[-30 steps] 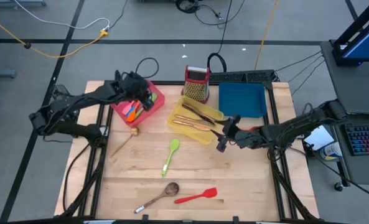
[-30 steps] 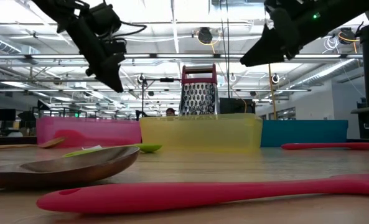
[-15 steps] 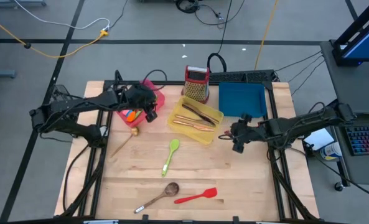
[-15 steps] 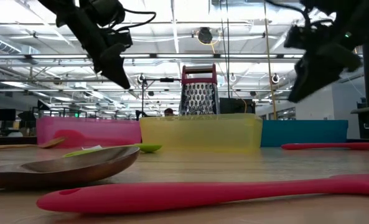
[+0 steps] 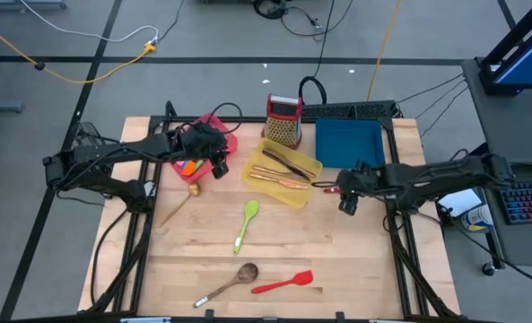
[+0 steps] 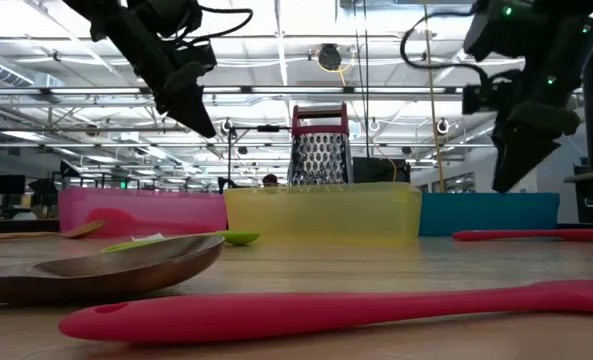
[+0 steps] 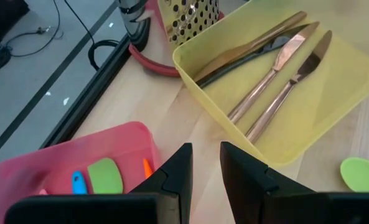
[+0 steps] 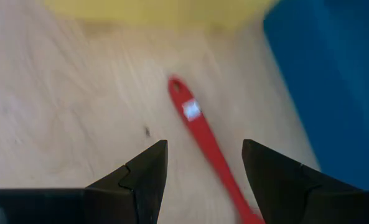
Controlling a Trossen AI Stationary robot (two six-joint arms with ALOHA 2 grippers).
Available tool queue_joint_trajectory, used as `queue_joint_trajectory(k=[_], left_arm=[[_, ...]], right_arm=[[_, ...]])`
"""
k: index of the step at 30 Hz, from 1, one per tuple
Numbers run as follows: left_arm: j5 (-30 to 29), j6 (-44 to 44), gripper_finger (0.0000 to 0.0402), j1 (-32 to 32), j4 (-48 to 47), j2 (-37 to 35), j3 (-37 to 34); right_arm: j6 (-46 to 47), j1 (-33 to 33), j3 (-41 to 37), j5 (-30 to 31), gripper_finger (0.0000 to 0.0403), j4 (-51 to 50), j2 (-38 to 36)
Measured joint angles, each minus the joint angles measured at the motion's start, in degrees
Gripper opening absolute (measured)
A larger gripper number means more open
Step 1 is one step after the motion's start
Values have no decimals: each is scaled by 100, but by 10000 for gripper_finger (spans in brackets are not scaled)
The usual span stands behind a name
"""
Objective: Pick & Place Kitchen Items
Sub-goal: Put the red serving spoon into the blue bin
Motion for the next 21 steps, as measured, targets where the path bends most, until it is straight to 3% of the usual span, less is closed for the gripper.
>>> queue_joint_trajectory(k=[21], left_arm=[[1,16,88,-22,18,0,0]], right_arm=[[23,-873,0,-256,201,34,1592]])
